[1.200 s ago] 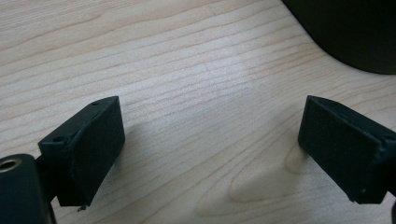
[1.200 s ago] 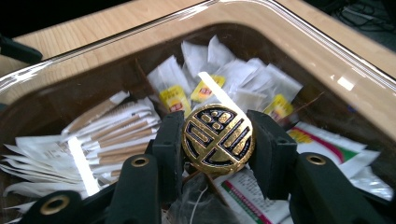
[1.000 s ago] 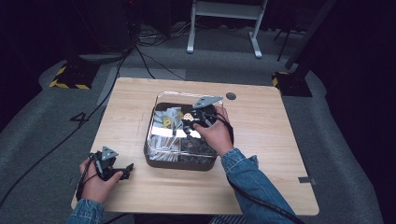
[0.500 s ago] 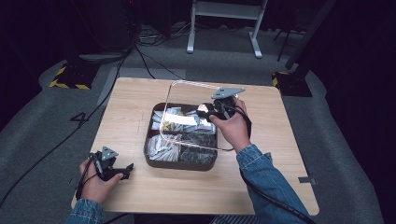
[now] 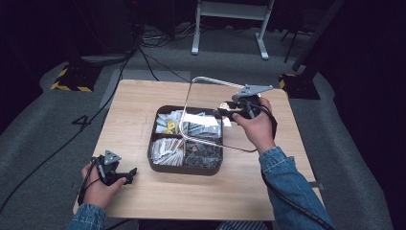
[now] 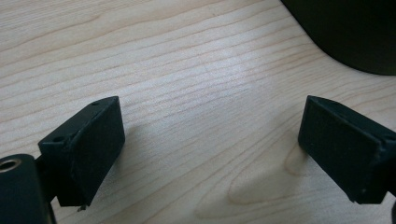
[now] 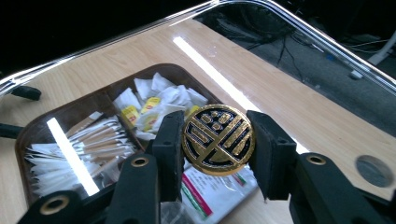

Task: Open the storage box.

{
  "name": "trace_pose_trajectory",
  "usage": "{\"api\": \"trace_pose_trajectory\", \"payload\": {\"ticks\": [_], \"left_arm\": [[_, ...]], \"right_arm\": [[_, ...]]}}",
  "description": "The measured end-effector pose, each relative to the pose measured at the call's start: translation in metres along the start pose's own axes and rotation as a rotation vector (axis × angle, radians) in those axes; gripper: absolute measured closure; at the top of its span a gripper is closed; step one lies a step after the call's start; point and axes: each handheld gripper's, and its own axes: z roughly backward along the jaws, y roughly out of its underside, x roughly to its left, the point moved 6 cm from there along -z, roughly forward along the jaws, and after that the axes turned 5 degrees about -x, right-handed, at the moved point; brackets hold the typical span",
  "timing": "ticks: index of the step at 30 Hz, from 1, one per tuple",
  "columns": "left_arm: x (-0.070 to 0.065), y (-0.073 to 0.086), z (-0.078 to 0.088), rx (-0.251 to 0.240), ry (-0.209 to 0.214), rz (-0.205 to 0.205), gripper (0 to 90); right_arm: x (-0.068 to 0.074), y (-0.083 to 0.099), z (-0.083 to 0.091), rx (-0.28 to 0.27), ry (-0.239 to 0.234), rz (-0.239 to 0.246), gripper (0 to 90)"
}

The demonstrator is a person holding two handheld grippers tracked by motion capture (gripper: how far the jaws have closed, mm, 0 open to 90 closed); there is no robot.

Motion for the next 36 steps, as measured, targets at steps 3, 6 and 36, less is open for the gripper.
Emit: {"api": "trace_pose_trajectory", "payload": {"ticks": [3, 6, 36], "left_arm": [[0.0, 0.0, 0.0, 0.0, 0.0, 0.0, 7.6], [0.0, 0.0, 0.0, 0.0, 0.0, 0.0, 7.6], [0.0, 0.0, 0.0, 0.0, -0.002, 0.001, 7.6]], "right_arm": [[-0.009, -0.001, 0.01, 0.002, 0.018, -0.003, 58.9], [-0.017, 0.001, 0.019, 0.003, 0.036, -0.01, 58.8], [-0.11, 0.07, 0.076, 0.096, 0.218, -0.101, 58.8]]}}
